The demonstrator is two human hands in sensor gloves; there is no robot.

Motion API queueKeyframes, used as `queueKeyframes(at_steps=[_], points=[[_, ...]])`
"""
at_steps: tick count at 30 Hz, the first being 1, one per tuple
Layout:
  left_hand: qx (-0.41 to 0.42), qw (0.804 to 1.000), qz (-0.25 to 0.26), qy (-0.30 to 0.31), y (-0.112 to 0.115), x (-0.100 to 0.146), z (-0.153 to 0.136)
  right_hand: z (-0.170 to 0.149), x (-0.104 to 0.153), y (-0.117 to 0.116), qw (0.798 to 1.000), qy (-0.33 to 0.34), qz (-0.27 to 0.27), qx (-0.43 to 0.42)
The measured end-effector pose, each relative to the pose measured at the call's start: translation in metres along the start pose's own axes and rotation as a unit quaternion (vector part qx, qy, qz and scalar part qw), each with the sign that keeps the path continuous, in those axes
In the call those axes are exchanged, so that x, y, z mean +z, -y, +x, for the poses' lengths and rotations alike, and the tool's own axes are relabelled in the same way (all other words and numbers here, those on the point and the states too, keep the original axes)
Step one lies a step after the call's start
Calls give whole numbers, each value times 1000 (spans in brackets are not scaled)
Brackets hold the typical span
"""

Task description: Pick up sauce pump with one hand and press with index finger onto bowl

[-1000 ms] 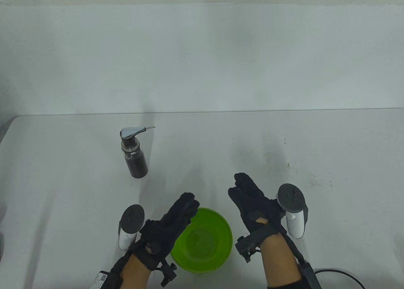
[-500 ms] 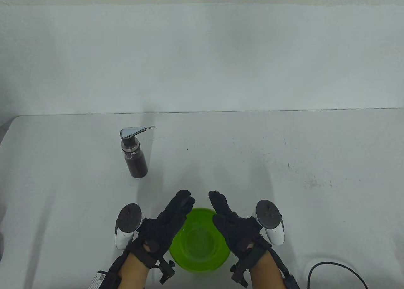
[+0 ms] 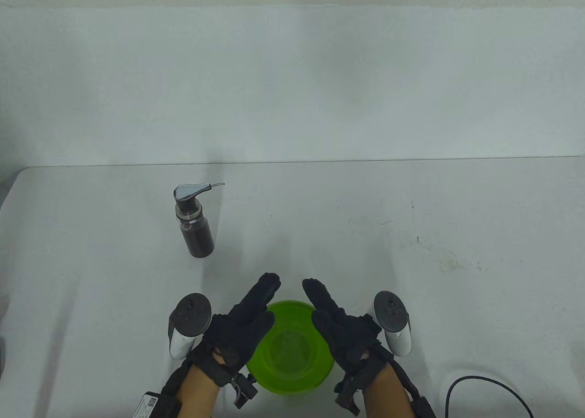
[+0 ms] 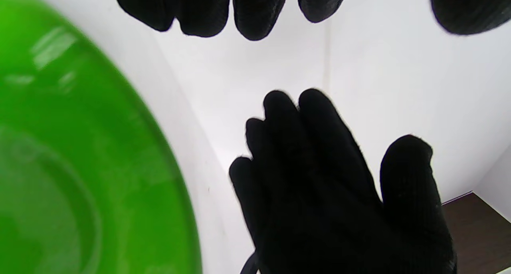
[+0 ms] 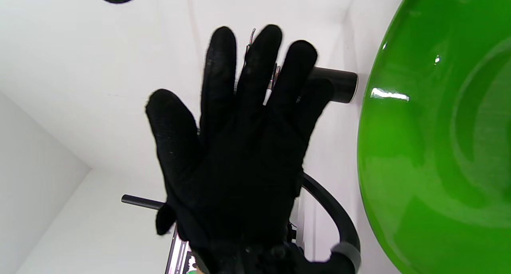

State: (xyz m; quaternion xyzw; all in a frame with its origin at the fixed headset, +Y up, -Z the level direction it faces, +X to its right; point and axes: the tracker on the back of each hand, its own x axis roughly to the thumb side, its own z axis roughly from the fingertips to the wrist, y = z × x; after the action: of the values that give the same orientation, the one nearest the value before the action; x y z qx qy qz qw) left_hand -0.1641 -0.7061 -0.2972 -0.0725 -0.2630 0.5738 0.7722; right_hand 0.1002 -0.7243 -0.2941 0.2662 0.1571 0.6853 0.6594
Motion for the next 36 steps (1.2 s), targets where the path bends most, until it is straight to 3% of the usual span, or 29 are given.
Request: queueKeyframes(at_steps=[7, 9, 11, 15, 18, 25, 27, 36], points=[[-82, 996, 34, 8, -25, -8, 36, 0, -1, 3, 1000, 1, -2, -10], [-131, 987, 76, 46, -38, -11, 52, 1, -1, 3, 1000, 1, -2, -8], [-229, 956, 155, 95, -56, -13, 67, 1, -1, 3, 1000, 5, -11, -14], [-408, 877, 209, 141, -87, -19, 79, 1, 1, 4, 1000, 9, -13, -22], [-434, 860, 226, 146, -111, -23, 73, 0, 0, 5, 1000, 9, -12, -18], [-363, 876, 300, 99, -157, -42, 18, -1, 0, 6, 1000, 6, -15, -17], [-349, 862, 346, 125, -163, -48, 1, 0, -1, 5, 1000, 7, -11, -25], [-262, 900, 339, 82, -179, -82, -79, 1, -2, 7, 1000, 7, -14, -26]])
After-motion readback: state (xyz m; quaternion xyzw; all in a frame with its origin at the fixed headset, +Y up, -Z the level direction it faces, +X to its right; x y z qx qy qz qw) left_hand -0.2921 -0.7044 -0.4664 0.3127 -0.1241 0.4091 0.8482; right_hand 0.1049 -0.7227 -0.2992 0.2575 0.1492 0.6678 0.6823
